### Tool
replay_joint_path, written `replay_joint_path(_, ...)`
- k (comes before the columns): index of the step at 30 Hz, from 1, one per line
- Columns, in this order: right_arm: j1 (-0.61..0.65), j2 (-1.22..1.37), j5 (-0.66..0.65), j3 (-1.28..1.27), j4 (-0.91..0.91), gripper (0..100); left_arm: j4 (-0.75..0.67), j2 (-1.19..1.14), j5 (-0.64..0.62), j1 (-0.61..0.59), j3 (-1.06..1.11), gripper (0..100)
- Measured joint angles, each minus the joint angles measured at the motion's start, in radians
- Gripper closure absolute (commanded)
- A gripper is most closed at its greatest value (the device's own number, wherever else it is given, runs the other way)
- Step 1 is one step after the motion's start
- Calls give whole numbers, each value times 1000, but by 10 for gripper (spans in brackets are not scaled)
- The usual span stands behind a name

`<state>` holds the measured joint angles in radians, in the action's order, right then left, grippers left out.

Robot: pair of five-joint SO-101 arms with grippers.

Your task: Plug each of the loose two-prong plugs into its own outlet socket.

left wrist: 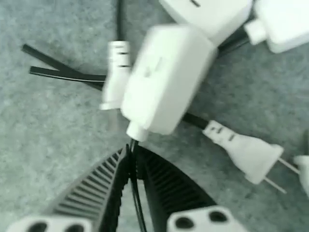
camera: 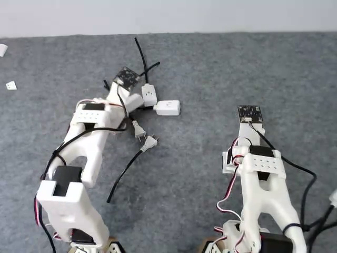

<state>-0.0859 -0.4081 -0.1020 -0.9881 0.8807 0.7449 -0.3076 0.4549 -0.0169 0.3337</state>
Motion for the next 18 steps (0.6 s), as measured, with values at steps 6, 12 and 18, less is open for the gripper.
replay_joint_path(6,-2,0,0,0,0,980,18,0,0,5,6,988)
replay_joint_path(12,2,0,0,0,0,980,129,61,-77,31,6,988)
replay_joint_path(18,2,0,0,0,0,980,285,304,-221,86,6,988)
